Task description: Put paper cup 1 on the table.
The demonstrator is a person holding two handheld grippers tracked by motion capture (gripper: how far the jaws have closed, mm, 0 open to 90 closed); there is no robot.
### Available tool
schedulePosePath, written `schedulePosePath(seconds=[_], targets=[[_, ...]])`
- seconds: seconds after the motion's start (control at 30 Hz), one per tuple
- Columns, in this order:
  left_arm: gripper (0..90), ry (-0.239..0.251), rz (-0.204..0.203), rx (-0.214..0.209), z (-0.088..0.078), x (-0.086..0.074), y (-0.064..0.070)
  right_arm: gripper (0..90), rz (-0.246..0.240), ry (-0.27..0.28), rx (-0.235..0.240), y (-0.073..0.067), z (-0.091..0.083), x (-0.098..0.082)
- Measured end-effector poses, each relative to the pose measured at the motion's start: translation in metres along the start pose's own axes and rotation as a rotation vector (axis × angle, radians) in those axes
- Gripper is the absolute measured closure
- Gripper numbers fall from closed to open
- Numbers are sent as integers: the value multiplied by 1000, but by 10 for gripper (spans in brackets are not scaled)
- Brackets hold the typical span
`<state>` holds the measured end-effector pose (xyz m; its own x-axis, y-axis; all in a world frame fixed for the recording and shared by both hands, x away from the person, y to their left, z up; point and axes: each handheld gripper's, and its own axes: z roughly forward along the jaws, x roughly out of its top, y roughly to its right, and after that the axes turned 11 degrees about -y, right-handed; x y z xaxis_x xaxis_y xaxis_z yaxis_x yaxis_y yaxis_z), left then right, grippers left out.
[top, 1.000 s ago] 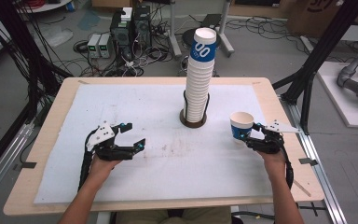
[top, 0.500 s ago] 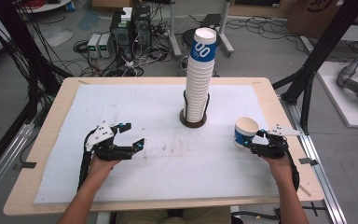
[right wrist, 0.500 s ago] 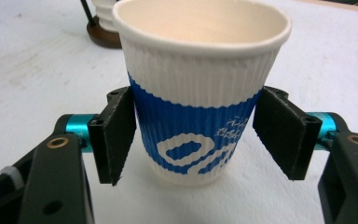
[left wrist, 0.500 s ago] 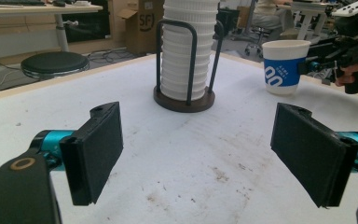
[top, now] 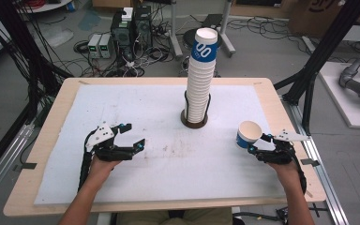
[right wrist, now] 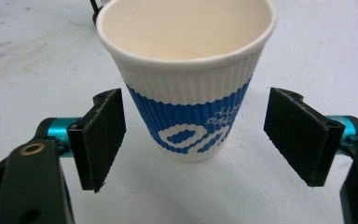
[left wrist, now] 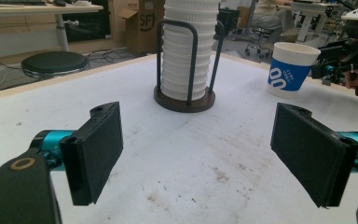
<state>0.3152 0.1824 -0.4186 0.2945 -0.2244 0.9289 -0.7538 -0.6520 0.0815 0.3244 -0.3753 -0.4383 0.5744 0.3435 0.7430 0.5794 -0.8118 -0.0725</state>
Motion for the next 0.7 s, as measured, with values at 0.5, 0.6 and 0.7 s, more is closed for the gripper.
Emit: schedulePosePath(seconds=[0.5, 0.6, 0.7], targets=[[169, 12, -10, 1, -2, 1, -1, 210, -23, 198, -5, -25, -49, 3], [169, 13, -13, -2, -3, 0, -1, 210, -34, 227, 16, -31, -51, 10], [169, 19, -17, -1, -6, 0, -1, 210, -46, 240, 37, -37, -50, 16]])
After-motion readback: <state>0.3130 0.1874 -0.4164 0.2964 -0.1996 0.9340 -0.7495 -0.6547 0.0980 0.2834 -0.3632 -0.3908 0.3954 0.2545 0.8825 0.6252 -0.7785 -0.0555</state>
